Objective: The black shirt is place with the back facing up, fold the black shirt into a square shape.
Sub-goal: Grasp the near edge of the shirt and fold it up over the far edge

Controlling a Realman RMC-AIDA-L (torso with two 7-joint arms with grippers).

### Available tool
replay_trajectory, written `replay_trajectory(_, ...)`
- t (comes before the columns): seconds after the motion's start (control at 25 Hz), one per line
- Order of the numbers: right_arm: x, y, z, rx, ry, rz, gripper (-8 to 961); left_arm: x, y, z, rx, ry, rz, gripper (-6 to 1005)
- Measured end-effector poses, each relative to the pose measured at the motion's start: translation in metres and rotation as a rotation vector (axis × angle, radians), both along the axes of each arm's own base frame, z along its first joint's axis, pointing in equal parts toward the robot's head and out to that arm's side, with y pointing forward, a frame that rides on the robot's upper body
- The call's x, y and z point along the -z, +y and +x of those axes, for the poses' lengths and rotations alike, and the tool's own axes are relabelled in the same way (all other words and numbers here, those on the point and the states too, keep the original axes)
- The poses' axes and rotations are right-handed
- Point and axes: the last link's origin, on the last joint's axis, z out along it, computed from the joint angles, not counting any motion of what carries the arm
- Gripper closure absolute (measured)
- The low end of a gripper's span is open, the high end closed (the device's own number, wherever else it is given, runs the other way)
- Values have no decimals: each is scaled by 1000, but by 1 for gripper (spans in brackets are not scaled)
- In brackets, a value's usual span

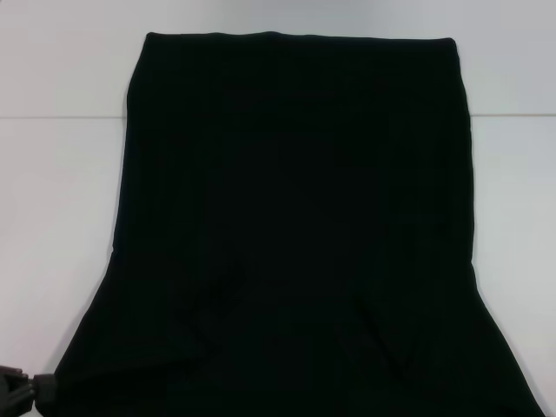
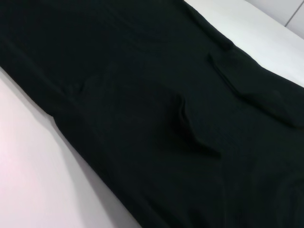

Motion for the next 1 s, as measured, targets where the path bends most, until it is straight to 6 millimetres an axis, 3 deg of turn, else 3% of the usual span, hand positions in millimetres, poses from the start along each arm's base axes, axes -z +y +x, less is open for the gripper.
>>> replay_trajectory(0.2,-2,8,-5,-27,1,9,898,1,6,4,14,-4,1,912)
replay_trajectory(0.36,-11,33,-17,-69,20,54,899,0,23,13,35,-13,21,908)
replay_trajectory(0.68,-32,107,-57,-160,33,154,899,-4,94,52,114,13,94,900)
replay_trajectory(1.0,-41,181,-93,-152,-64,239,899,-7,166,80,67,43,241,893)
